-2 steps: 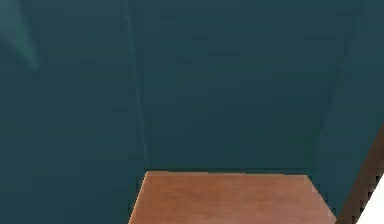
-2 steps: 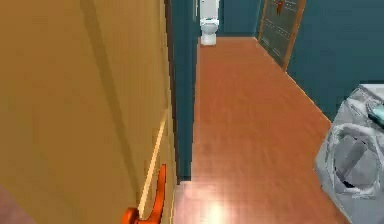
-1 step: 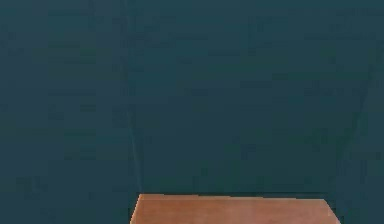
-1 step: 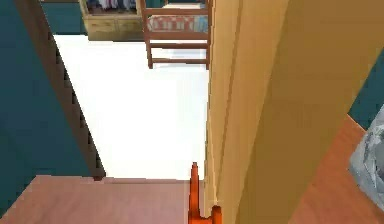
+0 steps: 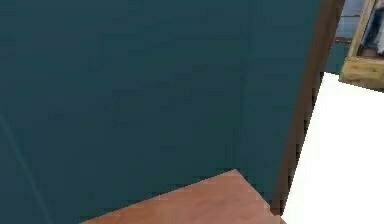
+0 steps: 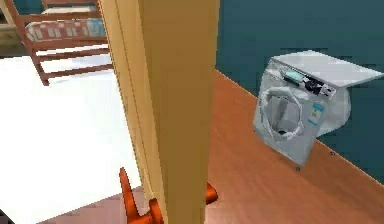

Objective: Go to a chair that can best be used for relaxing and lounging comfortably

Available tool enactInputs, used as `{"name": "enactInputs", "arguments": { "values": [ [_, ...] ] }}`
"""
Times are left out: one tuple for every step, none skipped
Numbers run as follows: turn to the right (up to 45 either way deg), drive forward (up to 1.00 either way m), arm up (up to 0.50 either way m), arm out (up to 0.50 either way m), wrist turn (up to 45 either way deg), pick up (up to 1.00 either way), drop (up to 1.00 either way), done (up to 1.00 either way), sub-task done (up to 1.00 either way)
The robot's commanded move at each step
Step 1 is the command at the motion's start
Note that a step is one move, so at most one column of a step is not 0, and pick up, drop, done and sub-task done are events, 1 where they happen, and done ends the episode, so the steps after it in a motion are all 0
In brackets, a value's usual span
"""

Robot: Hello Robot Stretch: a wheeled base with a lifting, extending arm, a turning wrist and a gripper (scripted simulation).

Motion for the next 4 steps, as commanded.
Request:
{"name": "enactInputs", "arguments": {
  "values": [
    [0.0, 0.35, 0.00, 0.00, 0.0, 0.00, 0.00, 0.00, 0.00],
    [45.0, 0.00, 0.00, 0.00, 0.0, 0.00, 0.00, 0.00, 0.00],
    [18.0, 0.00, 0.00, 0.00, 0.0, 0.00, 0.00, 0.00, 0.00],
    [0.0, 1.00, 0.00, 0.00, 0.0, 0.00, 0.00, 0.00, 0.00]
  ]
}}
